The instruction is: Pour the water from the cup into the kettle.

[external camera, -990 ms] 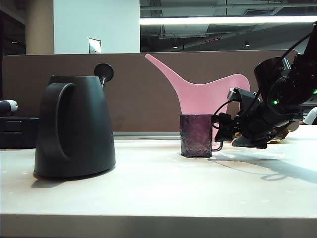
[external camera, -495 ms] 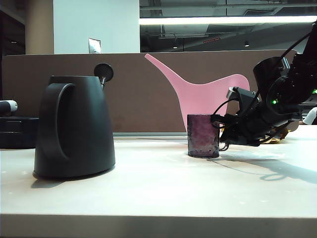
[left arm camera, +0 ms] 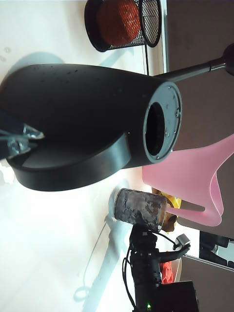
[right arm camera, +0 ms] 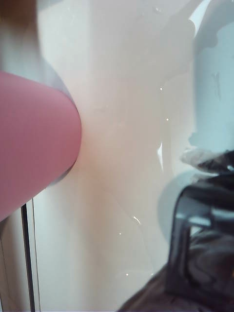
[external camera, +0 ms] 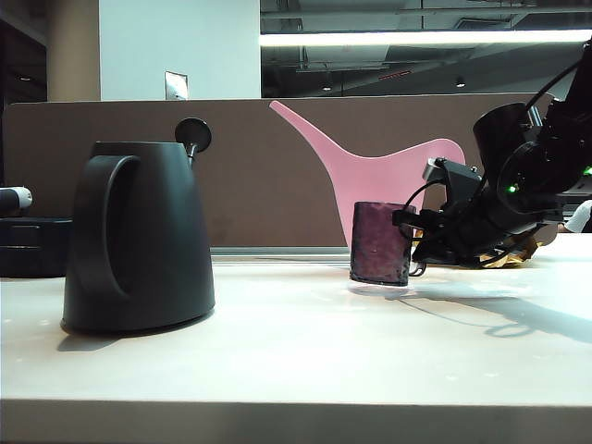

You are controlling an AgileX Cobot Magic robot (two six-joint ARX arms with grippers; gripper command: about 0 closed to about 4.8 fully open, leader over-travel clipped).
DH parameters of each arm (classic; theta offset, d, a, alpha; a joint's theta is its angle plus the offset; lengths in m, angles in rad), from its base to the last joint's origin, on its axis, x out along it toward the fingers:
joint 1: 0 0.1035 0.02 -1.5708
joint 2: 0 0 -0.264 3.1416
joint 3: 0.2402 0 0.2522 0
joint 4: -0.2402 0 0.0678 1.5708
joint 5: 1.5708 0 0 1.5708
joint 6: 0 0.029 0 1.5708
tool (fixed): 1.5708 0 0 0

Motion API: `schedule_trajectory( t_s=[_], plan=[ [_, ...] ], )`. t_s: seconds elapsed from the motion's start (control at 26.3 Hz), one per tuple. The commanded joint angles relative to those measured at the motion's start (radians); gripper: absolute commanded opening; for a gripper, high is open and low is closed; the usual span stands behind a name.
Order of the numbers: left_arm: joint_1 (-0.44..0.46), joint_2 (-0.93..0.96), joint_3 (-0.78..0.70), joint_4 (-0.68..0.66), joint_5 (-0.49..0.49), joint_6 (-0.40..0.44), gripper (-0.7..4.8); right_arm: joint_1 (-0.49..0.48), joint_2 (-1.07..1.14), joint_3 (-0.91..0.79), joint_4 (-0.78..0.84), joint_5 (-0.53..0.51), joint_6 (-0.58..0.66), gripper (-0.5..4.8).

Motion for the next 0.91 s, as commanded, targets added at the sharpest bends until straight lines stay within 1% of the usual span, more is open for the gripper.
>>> schedule_trajectory(
  t_s=[0.04,0.34,0.38,0.46,0.61,0.76,0.84,0.91],
  plan=[
    [0.0,0.001,0.004,0.019,0.003,0.001,-0.05,0.002,-0.04,0.004,0.0,-0.002,-0.017,-0.06],
    [0.0,0.001,0.003,0.019,0.003,0.002,-0.05,0.003,-0.214,0.004,-0.18,-0.001,-0.168,-0.06],
    [0.0,0.001,0.003,0.018,0.002,0.002,-0.05,0.009,-0.269,0.004,-0.22,0.001,-0.194,-0.06],
    [0.0,0.001,0.003,0.018,-0.005,0.005,-0.05,0.016,-0.318,0.004,-0.246,0.003,-0.205,-0.06],
    [0.0,0.001,0.003,0.018,-0.003,0.004,-0.05,0.054,-0.415,0.014,-0.293,0.016,-0.276,-0.06],
    [0.0,0.001,0.003,0.014,-0.003,0.004,-0.05,0.121,-0.465,0.105,-0.461,0.089,-0.369,-0.06],
    [0.0,0.001,0.003,0.013,-0.002,0.004,-0.05,0.16,-0.466,0.176,-0.551,0.124,-0.409,-0.06],
    [0.0,0.001,0.003,0.008,-0.003,0.004,-0.05,0.2,-0.465,0.255,-0.603,0.162,-0.436,-0.06]
  ],
)
